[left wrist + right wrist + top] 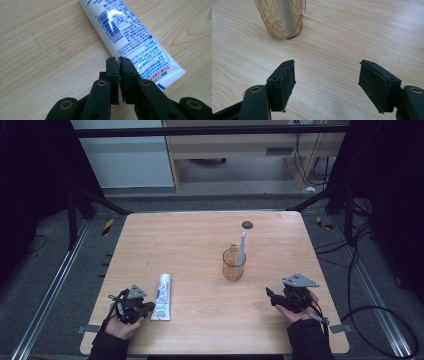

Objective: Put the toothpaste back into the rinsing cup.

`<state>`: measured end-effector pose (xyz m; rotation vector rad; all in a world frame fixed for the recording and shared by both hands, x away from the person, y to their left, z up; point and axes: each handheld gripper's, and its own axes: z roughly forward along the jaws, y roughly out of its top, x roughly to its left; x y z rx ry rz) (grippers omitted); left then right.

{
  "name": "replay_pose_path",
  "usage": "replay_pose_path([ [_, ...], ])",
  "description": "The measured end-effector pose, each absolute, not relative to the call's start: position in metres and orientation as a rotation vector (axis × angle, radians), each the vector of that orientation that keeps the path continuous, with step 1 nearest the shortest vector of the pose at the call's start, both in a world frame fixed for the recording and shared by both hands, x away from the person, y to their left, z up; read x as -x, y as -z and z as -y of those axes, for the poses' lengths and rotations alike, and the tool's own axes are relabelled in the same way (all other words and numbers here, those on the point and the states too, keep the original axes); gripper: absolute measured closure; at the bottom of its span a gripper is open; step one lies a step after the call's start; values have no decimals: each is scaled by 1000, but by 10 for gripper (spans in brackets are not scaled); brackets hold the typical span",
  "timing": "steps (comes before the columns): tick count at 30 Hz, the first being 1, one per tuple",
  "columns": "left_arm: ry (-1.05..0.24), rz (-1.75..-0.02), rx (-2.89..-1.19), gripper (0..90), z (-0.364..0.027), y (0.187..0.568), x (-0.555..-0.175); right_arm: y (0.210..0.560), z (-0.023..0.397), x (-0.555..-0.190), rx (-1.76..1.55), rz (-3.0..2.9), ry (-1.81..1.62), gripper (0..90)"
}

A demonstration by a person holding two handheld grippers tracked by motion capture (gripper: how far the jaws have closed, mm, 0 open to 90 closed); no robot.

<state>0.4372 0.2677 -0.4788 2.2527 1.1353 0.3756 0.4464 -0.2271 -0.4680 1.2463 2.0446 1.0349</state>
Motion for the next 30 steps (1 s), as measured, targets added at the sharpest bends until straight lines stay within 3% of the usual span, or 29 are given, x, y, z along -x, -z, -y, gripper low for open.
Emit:
replay_pose_path([
  [30,-330,-1029,-2271,876,-245,479,-438,472,227,-450,-1264,-2049,-1007,285],
])
